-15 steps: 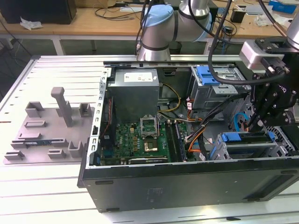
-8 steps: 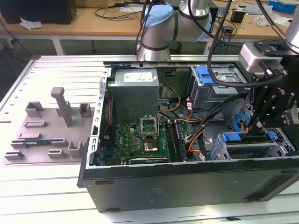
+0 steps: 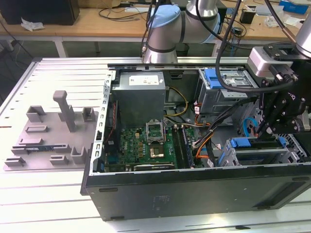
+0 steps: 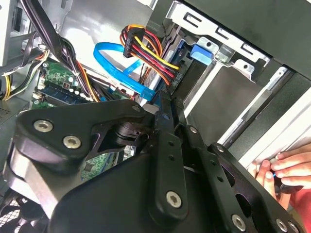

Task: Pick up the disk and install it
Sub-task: 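Insert the second disk wire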

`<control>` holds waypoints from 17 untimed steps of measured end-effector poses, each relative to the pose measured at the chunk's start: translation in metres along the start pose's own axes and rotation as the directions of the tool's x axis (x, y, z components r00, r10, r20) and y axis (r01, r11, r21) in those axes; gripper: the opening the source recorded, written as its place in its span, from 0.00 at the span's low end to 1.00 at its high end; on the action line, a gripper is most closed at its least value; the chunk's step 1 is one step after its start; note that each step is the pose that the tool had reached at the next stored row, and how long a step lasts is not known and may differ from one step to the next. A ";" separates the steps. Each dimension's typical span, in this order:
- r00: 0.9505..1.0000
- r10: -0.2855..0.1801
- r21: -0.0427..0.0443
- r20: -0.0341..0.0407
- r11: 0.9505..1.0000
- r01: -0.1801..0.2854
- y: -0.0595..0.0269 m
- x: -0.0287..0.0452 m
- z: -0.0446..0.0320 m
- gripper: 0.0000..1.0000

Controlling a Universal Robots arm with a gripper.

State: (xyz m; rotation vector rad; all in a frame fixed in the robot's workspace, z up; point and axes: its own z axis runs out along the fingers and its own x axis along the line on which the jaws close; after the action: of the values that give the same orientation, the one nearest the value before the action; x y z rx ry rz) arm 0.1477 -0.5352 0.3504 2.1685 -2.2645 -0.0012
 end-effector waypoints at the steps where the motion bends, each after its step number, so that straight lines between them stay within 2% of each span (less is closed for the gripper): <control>1: 1.000 0.000 0.000 0.000 1.000 0.000 -0.0002 0.0000 0.0001 0.16; 17: 1.000 0.000 0.000 0.000 1.000 0.000 -0.0003 -0.0001 0.0041 0.16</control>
State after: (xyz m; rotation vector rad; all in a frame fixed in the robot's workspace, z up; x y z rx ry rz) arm 0.1480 -0.5352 0.3462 2.1684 -2.2646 -0.0012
